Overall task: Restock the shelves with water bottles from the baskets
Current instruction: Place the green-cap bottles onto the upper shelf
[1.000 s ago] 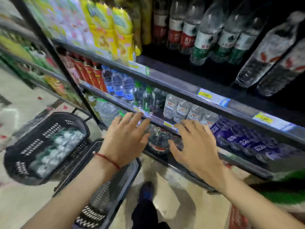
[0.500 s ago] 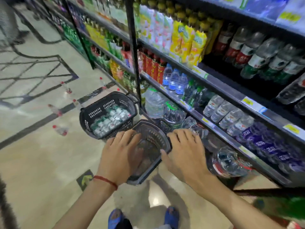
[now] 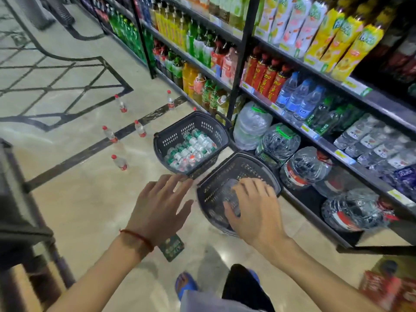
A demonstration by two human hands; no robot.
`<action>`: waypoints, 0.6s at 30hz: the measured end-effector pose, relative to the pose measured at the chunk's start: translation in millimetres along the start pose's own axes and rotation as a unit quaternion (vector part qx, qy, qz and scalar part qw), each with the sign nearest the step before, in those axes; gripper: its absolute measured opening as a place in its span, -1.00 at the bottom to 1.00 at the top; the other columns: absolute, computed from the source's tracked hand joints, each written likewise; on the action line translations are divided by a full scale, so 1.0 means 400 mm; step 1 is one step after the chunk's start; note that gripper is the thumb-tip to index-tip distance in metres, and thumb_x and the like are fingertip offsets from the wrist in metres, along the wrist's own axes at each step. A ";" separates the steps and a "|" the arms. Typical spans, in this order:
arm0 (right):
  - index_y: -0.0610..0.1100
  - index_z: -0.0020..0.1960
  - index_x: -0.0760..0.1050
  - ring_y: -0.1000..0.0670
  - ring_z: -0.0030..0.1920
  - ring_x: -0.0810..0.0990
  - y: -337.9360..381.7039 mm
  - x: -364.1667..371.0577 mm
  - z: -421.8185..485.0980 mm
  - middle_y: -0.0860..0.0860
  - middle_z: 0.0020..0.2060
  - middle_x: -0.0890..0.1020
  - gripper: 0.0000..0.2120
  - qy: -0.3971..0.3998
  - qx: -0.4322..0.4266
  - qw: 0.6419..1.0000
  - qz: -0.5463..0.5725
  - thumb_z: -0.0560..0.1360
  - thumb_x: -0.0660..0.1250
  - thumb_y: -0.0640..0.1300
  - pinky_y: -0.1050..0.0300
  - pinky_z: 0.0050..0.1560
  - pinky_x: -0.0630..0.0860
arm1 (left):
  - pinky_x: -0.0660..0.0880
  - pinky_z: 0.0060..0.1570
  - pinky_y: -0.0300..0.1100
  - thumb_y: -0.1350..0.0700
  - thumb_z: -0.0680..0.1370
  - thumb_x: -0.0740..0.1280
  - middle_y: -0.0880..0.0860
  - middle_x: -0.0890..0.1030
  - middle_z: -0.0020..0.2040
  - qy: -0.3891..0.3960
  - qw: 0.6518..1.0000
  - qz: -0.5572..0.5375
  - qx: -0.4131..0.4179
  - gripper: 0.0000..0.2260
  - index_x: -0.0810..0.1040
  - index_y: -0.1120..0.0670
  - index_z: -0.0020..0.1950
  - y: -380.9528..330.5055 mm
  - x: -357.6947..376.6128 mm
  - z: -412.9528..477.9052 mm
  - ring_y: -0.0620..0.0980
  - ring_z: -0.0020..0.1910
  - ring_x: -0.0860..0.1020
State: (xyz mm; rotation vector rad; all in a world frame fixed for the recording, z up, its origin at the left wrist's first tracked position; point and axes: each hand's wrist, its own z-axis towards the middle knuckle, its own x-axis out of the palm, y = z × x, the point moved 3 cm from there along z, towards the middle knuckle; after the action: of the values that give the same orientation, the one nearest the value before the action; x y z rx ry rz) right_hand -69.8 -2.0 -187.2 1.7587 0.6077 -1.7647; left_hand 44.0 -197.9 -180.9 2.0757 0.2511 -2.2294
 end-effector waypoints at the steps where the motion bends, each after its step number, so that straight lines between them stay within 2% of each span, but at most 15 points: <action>1: -0.05 0.08 0.61 -0.12 0.14 0.55 0.031 0.006 0.010 -0.01 0.06 0.60 -0.56 0.002 -0.002 1.000 0.004 0.54 0.11 0.20 -0.06 0.16 0.51 | 0.54 -0.01 0.03 -0.12 0.59 0.24 0.05 0.58 0.28 0.002 1.000 0.004 0.006 -0.60 0.55 0.02 0.35 0.042 -0.003 -0.004 0.14 0.20 0.55; 6: -0.09 0.11 0.62 -0.15 0.12 0.57 0.145 0.026 0.106 -0.06 0.05 0.60 -0.61 -0.023 -0.023 0.999 0.011 0.54 0.21 0.16 -0.09 0.11 0.50 | 0.55 -0.02 0.02 -0.13 0.60 0.19 0.03 0.58 0.28 0.029 0.999 0.019 0.039 -0.61 0.53 0.00 0.35 0.212 0.007 0.037 0.12 0.19 0.56; 10: -0.06 0.17 0.61 -0.12 0.18 0.54 0.185 0.053 0.244 -0.02 0.10 0.60 -0.56 -0.005 -0.010 1.000 -0.013 0.56 0.15 0.20 -0.07 0.17 0.45 | 0.56 -0.02 0.02 -0.10 0.60 0.28 0.04 0.57 0.28 0.029 0.998 0.012 0.055 -0.64 0.52 0.02 0.34 0.329 0.018 0.125 0.12 0.20 0.55; 14: -0.05 0.16 0.60 -0.09 0.20 0.52 0.212 0.111 0.417 0.00 0.11 0.58 -0.59 -0.006 0.004 1.000 -0.010 0.56 0.17 0.20 -0.04 0.19 0.43 | 0.55 -0.02 0.00 -0.06 0.56 0.37 0.02 0.56 0.28 0.030 0.997 0.019 0.071 -0.64 0.53 0.00 0.33 0.466 0.032 0.263 0.09 0.19 0.55; 18: -0.05 0.20 0.59 -0.09 0.21 0.52 0.230 0.147 0.609 -0.01 0.12 0.57 -0.62 0.000 0.020 1.000 -0.001 0.58 0.22 0.17 -0.05 0.19 0.44 | 0.57 -0.06 0.01 -0.04 0.57 0.29 0.05 0.58 0.24 0.038 0.995 0.031 0.091 -0.66 0.55 0.02 0.31 0.599 0.037 0.442 0.13 0.17 0.57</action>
State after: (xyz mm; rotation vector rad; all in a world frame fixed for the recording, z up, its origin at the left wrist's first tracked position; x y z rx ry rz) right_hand -186.0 -238.5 -231.1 1.7844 0.5782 -1.7894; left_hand -89.3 -464.2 -198.9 2.2266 -0.0130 -2.2150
